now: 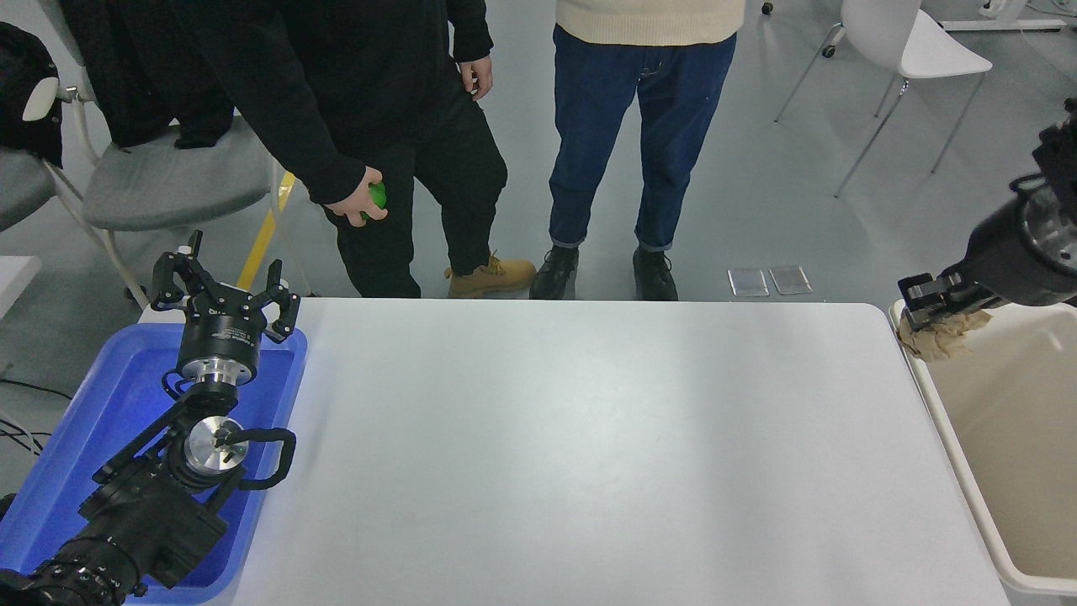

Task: Pick up paper ball place in dustbin

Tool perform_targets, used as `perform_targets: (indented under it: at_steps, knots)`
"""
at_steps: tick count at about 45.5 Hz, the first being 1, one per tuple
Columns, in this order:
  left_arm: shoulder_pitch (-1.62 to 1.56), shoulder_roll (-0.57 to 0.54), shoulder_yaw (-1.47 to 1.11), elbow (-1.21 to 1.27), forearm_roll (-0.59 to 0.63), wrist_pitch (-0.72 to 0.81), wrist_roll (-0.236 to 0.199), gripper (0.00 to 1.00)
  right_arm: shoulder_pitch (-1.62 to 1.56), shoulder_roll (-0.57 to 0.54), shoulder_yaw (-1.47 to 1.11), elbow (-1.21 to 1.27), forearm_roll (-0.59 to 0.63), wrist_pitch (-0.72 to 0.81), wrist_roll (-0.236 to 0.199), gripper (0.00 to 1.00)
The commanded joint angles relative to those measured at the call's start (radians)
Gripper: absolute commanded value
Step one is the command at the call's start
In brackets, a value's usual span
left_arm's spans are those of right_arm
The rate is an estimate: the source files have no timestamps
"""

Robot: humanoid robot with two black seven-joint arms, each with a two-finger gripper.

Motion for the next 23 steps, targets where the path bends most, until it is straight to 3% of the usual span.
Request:
perform_targets:
  at_steps: [1, 14, 23]
  knots:
    - [0.0, 0.0, 0.0, 0.001, 0.0, 0.0, -0.001, 0.99, 0.058, -0.006, -0.025, 0.008, -0.001, 0.03, -0.002, 0.0]
    - [0.0, -0.001, 0.0, 0.0, 0.0, 0.0, -0.001, 0.99, -0.026, -0.037, -0.131, -0.083, -0.024, -0.059, -0.002, 0.0]
    - [0.0, -0.001, 0.001, 0.001, -0.002, 0.0, -0.001, 0.99, -0.25, -0.276, -0.14, -0.342, -0.179, -0.084, 0.003, 0.0]
